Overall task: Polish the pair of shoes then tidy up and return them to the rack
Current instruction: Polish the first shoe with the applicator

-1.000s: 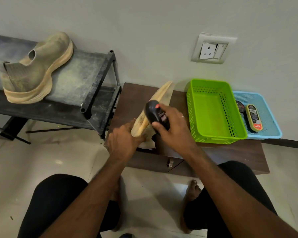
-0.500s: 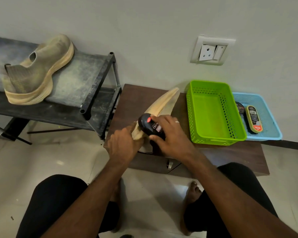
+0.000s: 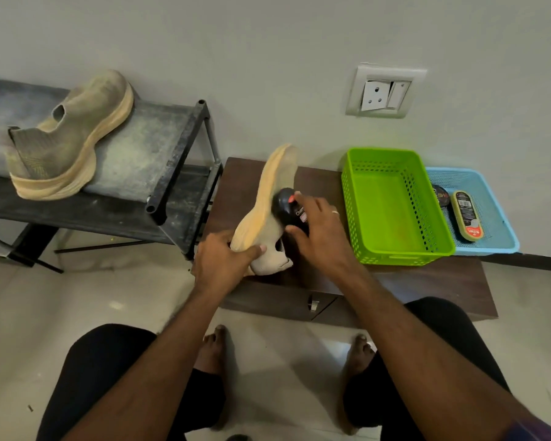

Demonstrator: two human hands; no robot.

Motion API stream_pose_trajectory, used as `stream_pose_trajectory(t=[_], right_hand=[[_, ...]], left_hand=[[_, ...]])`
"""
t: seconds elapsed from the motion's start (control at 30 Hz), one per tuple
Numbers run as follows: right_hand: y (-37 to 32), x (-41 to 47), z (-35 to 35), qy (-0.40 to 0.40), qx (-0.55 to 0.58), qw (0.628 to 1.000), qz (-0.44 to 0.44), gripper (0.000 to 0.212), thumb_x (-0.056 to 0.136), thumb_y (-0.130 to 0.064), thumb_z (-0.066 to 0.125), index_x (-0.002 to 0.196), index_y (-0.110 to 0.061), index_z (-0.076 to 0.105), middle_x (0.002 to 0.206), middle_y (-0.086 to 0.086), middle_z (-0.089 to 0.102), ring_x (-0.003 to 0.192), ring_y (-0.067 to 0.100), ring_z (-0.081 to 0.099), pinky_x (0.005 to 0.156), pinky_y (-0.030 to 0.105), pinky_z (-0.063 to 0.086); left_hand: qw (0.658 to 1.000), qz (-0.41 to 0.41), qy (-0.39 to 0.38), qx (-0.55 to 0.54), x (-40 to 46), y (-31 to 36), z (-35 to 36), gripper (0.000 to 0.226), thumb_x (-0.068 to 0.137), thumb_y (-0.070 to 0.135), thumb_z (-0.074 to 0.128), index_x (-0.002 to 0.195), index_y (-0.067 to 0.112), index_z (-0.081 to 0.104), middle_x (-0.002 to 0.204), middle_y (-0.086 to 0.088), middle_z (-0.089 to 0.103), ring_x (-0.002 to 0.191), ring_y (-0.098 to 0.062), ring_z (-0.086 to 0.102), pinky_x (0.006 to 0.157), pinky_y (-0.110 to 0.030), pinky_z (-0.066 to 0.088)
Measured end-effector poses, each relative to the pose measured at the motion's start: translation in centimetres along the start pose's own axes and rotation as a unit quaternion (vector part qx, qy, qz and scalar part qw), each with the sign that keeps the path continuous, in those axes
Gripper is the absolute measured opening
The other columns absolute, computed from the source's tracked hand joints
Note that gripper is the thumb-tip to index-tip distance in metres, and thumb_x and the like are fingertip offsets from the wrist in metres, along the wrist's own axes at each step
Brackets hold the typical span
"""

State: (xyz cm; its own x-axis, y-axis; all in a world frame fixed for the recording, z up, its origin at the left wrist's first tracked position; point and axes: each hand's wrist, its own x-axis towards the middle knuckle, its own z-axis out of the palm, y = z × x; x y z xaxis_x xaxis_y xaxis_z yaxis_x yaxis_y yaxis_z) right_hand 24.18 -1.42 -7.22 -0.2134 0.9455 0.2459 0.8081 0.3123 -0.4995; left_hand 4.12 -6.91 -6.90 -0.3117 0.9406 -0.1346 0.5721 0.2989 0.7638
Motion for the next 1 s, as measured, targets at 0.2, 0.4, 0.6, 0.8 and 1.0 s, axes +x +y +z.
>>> stream_pose_trajectory(t=[0.2, 0.4, 0.6, 0.8, 1.0], right_hand=[[-0.4, 0.5, -0.7, 0.058, 0.054, 0.994, 0.08, 0.058, 0.084, -0.029, 0.075, 0.136, -0.018, 0.05, 0.122, 0.011, 0.055, 0.11, 0.031, 0.055, 0.099, 0.047, 0.045], [-3.5, -1.9, -2.7, 0.101, 0.075, 0.992, -0.013, 0.058, 0.088, -0.034, 0.069, 0.139, -0.018, 0.047, 0.129, 0.007, 0.053, 0.114, 0.019, 0.05, 0.095, 0.03, 0.043], [-2.7, 0.8, 1.4, -0.026, 0.077, 0.997, -0.009, 0.055, 0.09, -0.032, 0.068, 0.14, -0.026, 0.046, 0.132, 0.004, 0.051, 0.117, 0.027, 0.051, 0.099, 0.035, 0.041], [-1.1, 2.2, 0.0, 0.091, 0.121, 0.984, 0.094, 0.057, 0.087, -0.03, 0.073, 0.138, -0.021, 0.049, 0.128, 0.006, 0.054, 0.116, 0.022, 0.053, 0.102, 0.038, 0.045], [-2.5, 0.4, 0.0, -0.016, 0.069, 0.992, -0.104, 0.056, 0.088, -0.027, 0.07, 0.139, -0.02, 0.05, 0.13, 0.005, 0.05, 0.114, 0.024, 0.047, 0.1, 0.041, 0.044]], left_hand=[[0.998, -0.03, -0.02, -0.044, 0.0, -1.5, -1.7, 0.051, 0.066, 0.043, 0.089, 0.106, 0.014, 0.076, 0.095, 0.002, 0.075, 0.088, -0.017, 0.071, 0.069, -0.035, 0.06], [0.999, -0.015, -0.009, -0.029, 0.5, -1.3, -1.6, 0.056, 0.067, 0.047, 0.087, 0.111, 0.017, 0.073, 0.096, 0.006, 0.073, 0.088, -0.014, 0.069, 0.071, -0.04, 0.061], [0.998, -0.029, -0.019, -0.045, 0.6, -1.3, -1.6, 0.049, 0.068, 0.041, 0.088, 0.107, 0.014, 0.076, 0.092, 0.003, 0.075, 0.083, -0.012, 0.07, 0.064, -0.029, 0.057], [0.998, -0.025, -0.034, -0.051, 0.2, -1.8, -1.8, 0.061, 0.064, 0.05, 0.085, 0.112, 0.015, 0.073, 0.1, 0.003, 0.074, 0.093, -0.017, 0.07, 0.075, -0.043, 0.062], [0.999, -0.002, -0.037, -0.035, 0.6, -2.0, -1.9, 0.053, 0.064, 0.049, 0.084, 0.108, 0.021, 0.075, 0.093, 0.006, 0.074, 0.087, -0.013, 0.069, 0.073, -0.043, 0.061]])
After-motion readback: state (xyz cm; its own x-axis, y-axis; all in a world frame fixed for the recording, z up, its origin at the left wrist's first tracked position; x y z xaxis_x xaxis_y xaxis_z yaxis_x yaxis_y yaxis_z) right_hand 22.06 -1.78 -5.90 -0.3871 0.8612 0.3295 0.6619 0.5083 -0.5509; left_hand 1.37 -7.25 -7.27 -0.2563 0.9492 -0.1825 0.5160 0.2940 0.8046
